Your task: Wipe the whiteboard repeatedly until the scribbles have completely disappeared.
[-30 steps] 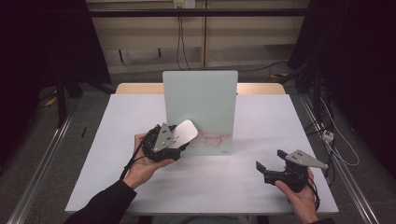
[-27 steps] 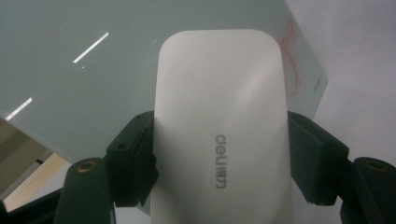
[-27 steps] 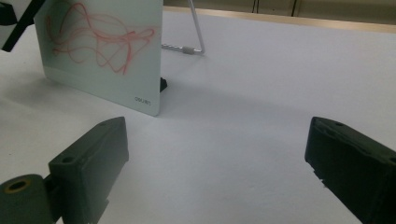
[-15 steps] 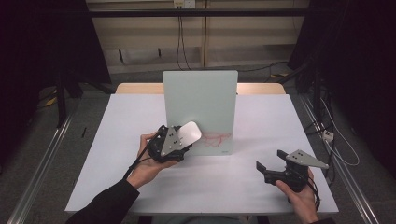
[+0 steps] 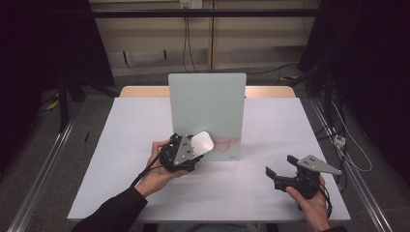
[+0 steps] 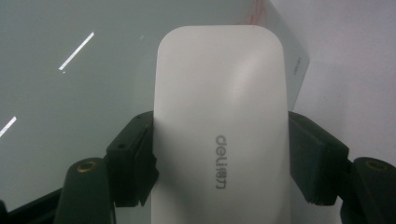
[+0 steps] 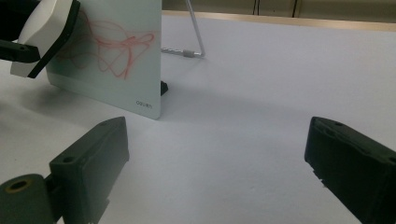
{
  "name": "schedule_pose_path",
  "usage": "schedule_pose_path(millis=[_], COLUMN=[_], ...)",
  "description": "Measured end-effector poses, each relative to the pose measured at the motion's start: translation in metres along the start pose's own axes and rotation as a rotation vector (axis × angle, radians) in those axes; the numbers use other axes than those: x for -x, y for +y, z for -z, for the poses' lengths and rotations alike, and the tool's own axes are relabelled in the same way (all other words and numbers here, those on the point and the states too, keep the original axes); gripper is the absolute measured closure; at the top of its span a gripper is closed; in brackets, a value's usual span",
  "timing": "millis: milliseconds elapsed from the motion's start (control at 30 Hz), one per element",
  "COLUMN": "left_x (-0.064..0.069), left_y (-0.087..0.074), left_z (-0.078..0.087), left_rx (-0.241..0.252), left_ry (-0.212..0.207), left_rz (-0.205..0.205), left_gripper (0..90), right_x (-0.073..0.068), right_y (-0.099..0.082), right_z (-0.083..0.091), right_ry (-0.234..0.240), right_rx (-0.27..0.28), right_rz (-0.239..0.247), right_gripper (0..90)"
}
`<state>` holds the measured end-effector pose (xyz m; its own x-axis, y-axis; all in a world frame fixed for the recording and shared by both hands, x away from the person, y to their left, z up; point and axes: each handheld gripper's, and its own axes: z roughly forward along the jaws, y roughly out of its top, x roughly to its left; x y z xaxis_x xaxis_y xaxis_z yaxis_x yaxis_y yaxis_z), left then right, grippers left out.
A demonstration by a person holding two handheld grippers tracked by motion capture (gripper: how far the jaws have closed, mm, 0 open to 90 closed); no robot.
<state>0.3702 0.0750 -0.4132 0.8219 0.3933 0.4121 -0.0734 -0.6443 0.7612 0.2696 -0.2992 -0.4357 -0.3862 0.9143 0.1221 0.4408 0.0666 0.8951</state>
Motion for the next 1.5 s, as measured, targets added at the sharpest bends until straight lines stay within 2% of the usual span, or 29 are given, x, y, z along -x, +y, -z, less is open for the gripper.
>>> schedule_pose_path(millis=[200, 333, 433, 533, 700, 800, 933, 1267, 1300, 1367, 1500], left_x=[-0.015, -0.016, -0.004, 0.007, 0.019, 0.023, 0.020, -0.009, -0.009, -0.003, 0.015], left_y=[0.012, 0.015, 0.011, 0.009, 0.005, 0.003, 0.003, 0.010, 0.009, 0.008, 0.004], left_z=[0.006, 0.005, -0.004, -0.011, -0.020, -0.021, -0.020, 0.004, 0.004, 0.001, -0.012], left_rx=[0.039, 0.041, 0.022, 0.013, -0.015, -0.033, -0.026, 0.040, 0.044, 0.026, -0.016], left_ry=[0.032, 0.035, 0.009, -0.011, -0.051, -0.058, -0.069, 0.051, 0.055, 0.062, 0.014], left_rz=[0.015, 0.004, -0.022, -0.029, -0.054, -0.063, -0.043, 0.007, 0.002, -0.033, -0.092], left_gripper=[31.1, 31.1, 31.1, 31.1, 31.1, 31.1, 31.1, 31.1, 31.1, 31.1, 31.1], right_x=[-0.001, -0.001, -0.001, -0.001, -0.001, -0.001, -0.001, -0.001, -0.001, -0.001, -0.001], right_y=[0.000, 0.000, 0.000, 0.000, 0.000, 0.000, 0.000, 0.000, 0.000, 0.000, 0.000], right_z=[-0.001, -0.001, -0.001, 0.000, -0.001, 0.000, -0.001, -0.001, -0.001, -0.001, -0.001], right_ry=[0.003, 0.002, 0.004, 0.005, 0.007, 0.004, 0.005, 0.004, 0.003, 0.005, 0.002], right_rx=[-0.004, -0.004, -0.004, -0.004, -0.003, -0.004, -0.004, -0.005, -0.004, -0.005, -0.004], right_rz=[0.006, 0.003, 0.005, -0.002, 0.004, 0.003, 0.001, 0.002, 0.003, 0.001, 0.004], right_gripper=[6.3, 6.3, 6.3, 6.3, 6.3, 6.2, 6.2, 6.3, 6.3, 6.2, 6.3])
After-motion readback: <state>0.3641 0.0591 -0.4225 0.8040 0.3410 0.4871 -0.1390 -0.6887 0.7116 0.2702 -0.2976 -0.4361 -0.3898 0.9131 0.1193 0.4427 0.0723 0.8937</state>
